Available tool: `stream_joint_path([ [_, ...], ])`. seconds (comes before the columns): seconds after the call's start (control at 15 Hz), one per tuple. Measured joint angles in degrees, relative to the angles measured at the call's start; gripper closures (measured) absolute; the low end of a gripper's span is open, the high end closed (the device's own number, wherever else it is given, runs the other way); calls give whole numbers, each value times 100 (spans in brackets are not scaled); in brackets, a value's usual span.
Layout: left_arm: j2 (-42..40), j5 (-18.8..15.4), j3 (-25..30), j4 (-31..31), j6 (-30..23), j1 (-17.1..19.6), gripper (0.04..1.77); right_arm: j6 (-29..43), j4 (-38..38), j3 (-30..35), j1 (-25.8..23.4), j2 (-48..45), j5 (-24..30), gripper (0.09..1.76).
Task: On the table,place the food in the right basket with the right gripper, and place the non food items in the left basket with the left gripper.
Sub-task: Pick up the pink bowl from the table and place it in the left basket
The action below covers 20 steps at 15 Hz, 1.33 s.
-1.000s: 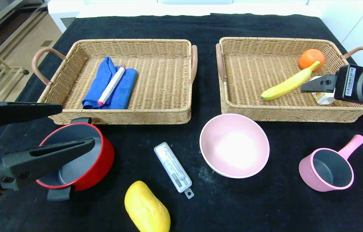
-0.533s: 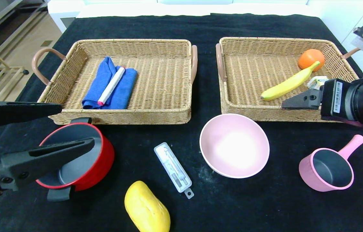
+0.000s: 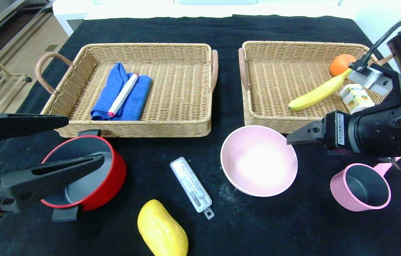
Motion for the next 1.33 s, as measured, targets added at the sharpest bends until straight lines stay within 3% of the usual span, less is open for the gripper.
stream_joint_path([
  [1.33, 5, -22, 38, 4, 2, -5, 9, -2, -266, -223, 269, 1217, 72, 15],
])
